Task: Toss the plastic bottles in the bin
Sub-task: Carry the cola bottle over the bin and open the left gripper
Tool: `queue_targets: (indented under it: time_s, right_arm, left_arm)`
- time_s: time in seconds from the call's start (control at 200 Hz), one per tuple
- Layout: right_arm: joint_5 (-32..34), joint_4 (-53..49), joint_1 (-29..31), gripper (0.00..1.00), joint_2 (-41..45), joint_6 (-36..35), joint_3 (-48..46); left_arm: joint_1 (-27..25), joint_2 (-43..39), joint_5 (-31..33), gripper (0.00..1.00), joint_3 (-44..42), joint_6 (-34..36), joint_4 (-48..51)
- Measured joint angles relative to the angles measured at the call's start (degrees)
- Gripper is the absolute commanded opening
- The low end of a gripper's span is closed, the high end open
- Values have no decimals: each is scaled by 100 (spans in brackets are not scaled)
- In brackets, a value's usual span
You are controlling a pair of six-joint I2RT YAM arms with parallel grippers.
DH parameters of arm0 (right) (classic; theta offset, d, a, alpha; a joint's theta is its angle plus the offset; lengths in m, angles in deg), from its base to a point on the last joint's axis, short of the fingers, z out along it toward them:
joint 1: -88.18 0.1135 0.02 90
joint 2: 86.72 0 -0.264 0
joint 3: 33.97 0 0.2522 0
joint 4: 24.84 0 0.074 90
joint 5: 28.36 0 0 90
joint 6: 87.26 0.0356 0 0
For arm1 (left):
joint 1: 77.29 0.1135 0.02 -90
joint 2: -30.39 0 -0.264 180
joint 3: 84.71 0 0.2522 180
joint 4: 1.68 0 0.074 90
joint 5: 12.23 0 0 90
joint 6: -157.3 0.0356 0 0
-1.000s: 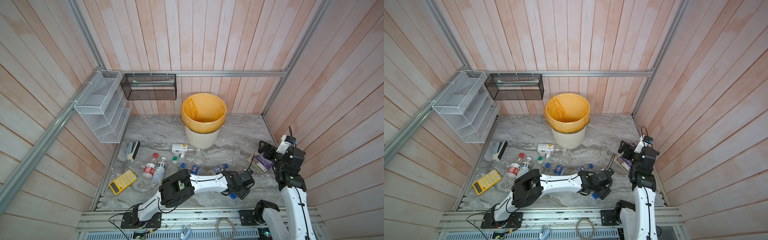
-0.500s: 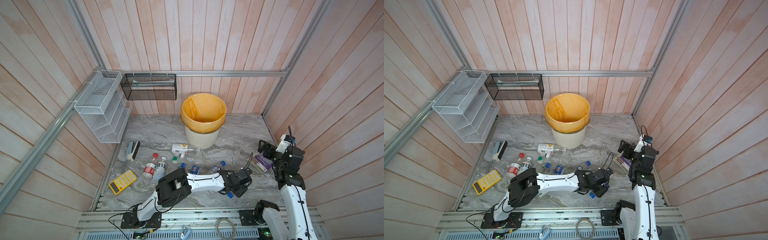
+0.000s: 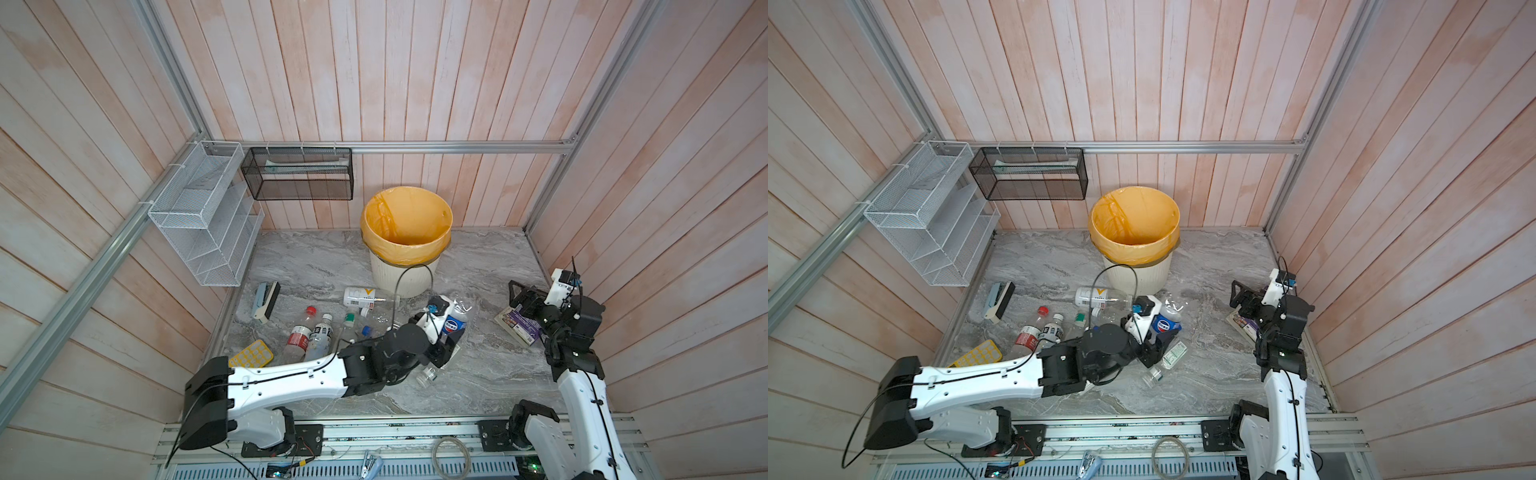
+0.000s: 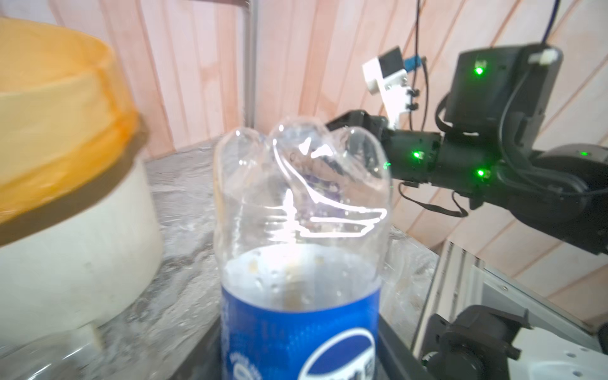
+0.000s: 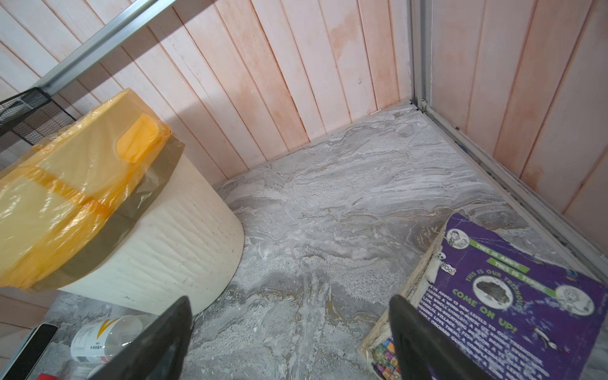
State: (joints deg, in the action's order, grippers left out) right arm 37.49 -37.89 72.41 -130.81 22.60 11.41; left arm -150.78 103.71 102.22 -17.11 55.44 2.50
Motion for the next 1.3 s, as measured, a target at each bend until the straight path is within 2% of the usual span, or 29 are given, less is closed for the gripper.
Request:
queue_targets:
  time_s: [0.08,0.15,0.27,0.345,0.42,0.49,0.615,0.66,0.785,0.92,1.02,1.295]
  right_arm:
    - [-74,127,107,92,-2,0,0]
    - [-105,208,247,91,-24,11,0]
    - [-98,310,592,89,-136,20,0]
    - [-98,380,826,88,-229,44,2]
    - [-68,407,1108,88,-339,68,13]
    - [-15,387,1342,88,-428,72,39]
    - [101,197,1504,91,-452,22,120]
    - [168,103,1506,91,-437,-15,175]
    - [275,-81,1506,91,-367,-76,282]
    - [337,-208,1510,91,-348,-107,295]
    - [367,-254,1513,91,-348,-138,295]
    - [372,-293,1615,89,-382,-201,293]
  left_arm:
    - [42,-531,485,60,-420,326,-363]
    - [214,-778,625,60,-507,544,-481]
    - [1064,-791,389,61,-170,743,-413]
    - [1810,-396,-79,62,667,800,-9]
    - [2542,474,-693,69,2199,782,568]
    - [3064,1375,-1215,84,3679,660,1012]
    - [3359,2275,-1779,100,4900,544,1709]
    - [3373,2520,-1891,100,5097,468,2004]
    - [3362,2649,-1978,100,4992,474,2382]
    - [3340,2350,-1952,99,4577,494,2354]
    - [3270,1834,-1803,100,4061,570,2164]
    - [3036,-48,-1307,100,1939,599,1515]
